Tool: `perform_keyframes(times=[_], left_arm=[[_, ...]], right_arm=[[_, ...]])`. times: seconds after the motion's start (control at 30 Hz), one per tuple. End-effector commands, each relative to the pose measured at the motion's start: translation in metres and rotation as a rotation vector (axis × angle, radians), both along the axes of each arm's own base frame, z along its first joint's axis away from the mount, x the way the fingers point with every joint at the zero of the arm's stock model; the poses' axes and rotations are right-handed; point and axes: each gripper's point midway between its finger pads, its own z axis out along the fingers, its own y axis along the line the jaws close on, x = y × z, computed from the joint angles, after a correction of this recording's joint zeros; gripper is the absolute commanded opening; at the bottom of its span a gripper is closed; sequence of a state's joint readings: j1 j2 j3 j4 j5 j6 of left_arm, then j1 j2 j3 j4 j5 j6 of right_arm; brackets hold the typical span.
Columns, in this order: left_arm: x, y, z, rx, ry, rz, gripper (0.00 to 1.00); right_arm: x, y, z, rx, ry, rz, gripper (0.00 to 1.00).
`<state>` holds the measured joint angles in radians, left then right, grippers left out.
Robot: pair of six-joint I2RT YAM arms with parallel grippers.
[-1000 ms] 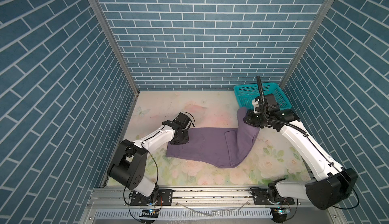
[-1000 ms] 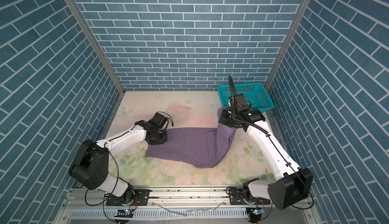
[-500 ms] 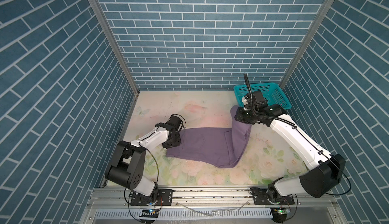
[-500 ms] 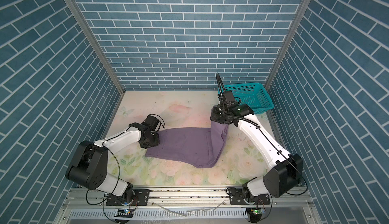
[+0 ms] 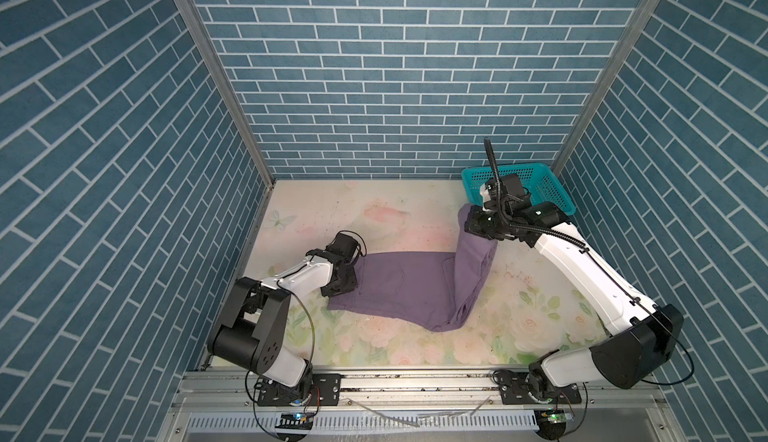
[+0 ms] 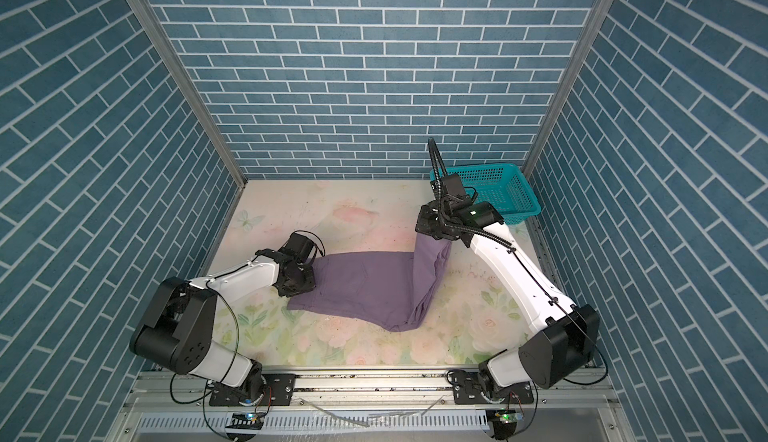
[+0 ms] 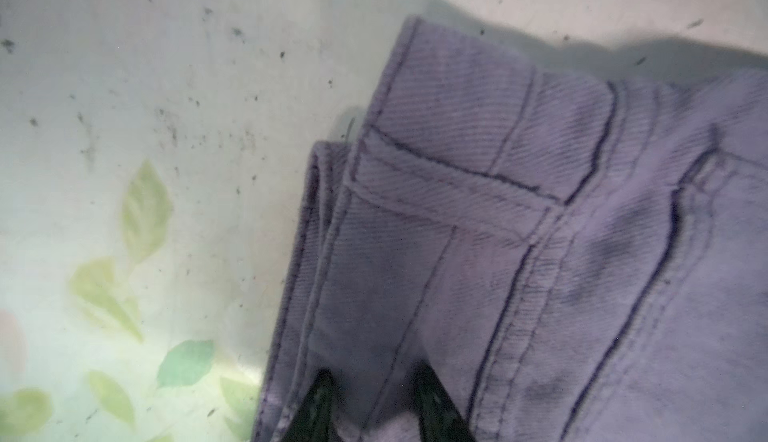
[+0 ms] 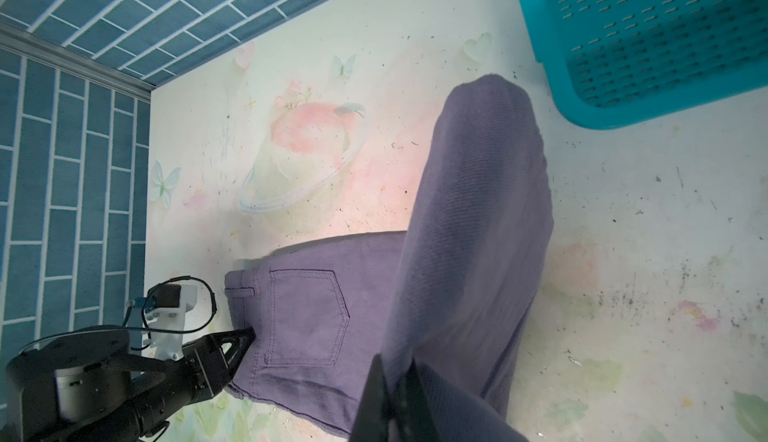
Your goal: Fold and stack the trousers
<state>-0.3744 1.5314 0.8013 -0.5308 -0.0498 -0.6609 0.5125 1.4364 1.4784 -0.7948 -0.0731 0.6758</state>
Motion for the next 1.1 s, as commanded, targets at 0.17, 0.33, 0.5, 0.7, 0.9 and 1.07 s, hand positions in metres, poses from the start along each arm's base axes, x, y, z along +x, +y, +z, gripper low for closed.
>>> perform_keyframes(times=[0.17, 0.33, 0.5, 0.7, 0.9, 1.07], left_arm=[[-0.027, -0.048, -0.029, -0.095, 0.087, -0.047, 0.34], [-0.031, -0.073, -0.026, -0.122, 0.078, -0.075, 0.33], [-0.032, -0.092, -0.019, -0.151, 0.062, -0.093, 0.33], [-0.028, -0.102, -0.007, -0.171, 0.047, -0.112, 0.33], [-0.014, -0.104, 0.026, -0.165, -0.018, -0.137, 0.39], [0.001, -0.106, 0.063, -0.19, -0.091, -0.142, 0.61]], right_arm=[[0.009, -0.021, 0.029, 0.034, -0.065, -0.054, 0.0], [0.009, -0.039, 0.022, 0.049, -0.039, -0.086, 0.0], [0.01, -0.053, 0.02, 0.051, -0.033, -0.117, 0.0], [0.011, -0.052, 0.017, 0.061, -0.016, -0.11, 0.0], [0.003, -0.03, 0.005, 0.04, 0.019, -0.051, 0.0], [-0.006, -0.004, -0.01, 0.029, 0.055, 0.004, 0.0]])
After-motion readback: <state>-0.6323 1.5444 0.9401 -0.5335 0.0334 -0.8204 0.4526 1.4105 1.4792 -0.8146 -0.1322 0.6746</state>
